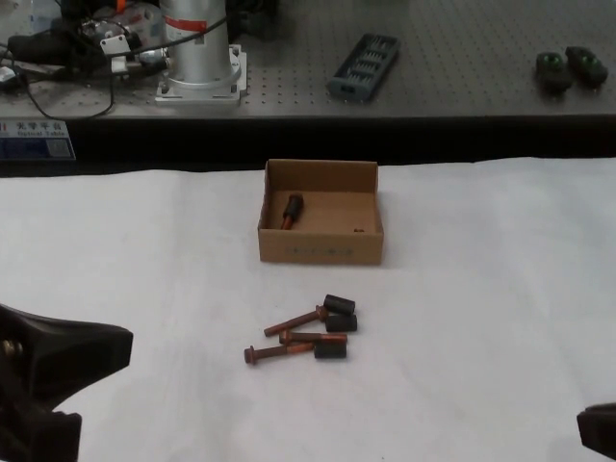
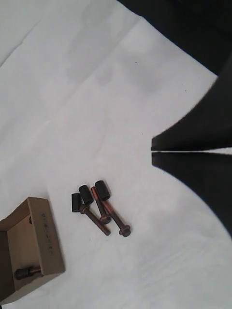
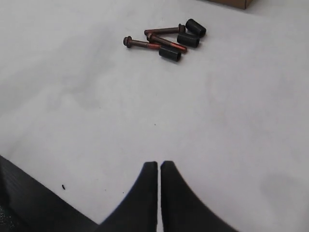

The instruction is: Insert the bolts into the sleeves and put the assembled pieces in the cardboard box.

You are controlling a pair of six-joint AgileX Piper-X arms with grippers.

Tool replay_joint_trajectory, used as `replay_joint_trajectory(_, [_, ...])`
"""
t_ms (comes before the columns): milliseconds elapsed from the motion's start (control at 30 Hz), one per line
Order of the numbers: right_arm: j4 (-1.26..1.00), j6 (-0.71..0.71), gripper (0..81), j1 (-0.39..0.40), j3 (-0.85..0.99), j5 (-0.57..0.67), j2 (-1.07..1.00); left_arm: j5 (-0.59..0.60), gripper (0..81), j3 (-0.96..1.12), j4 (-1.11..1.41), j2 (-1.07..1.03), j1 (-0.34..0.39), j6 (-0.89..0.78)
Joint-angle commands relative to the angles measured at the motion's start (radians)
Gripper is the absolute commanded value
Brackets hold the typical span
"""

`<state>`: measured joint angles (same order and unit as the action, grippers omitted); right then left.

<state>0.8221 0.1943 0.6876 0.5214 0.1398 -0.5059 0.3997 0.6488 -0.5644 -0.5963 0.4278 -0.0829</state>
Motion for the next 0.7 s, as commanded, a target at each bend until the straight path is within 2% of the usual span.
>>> replay_joint_trajectory(0, [-0.032,-0.002,1.9,0.0,0.003,0.014,-0.015,0.003,0.7,0.0,0.012,0.016,0.004,-0.015])
replay_joint_trajectory(133, [-0.102,-0.131,1.9,0.0,0.006,0.088,-0.132,0.003,0.7,0.0,0.012,0.016,0.004,-0.015])
replay_joint_trajectory(300, [-0.188,-0.284,1.9,0.0,0.045,0.088,-0.393,0.003,0.7,0.0,0.012,0.016,0.004,-0.015])
replay_joint_trajectory(567, [-0.33,-0.571,1.3,0.0,0.262,0.066,-0.885,0.003,0.7,0.0,0.012,0.016,0.004,-0.015])
replay_joint_trajectory(667, [-0.352,-0.621,17.1,0.0,0.377,0.022,-1.036,0.003,0.7,0.0,0.012,0.016,0.004,-0.015])
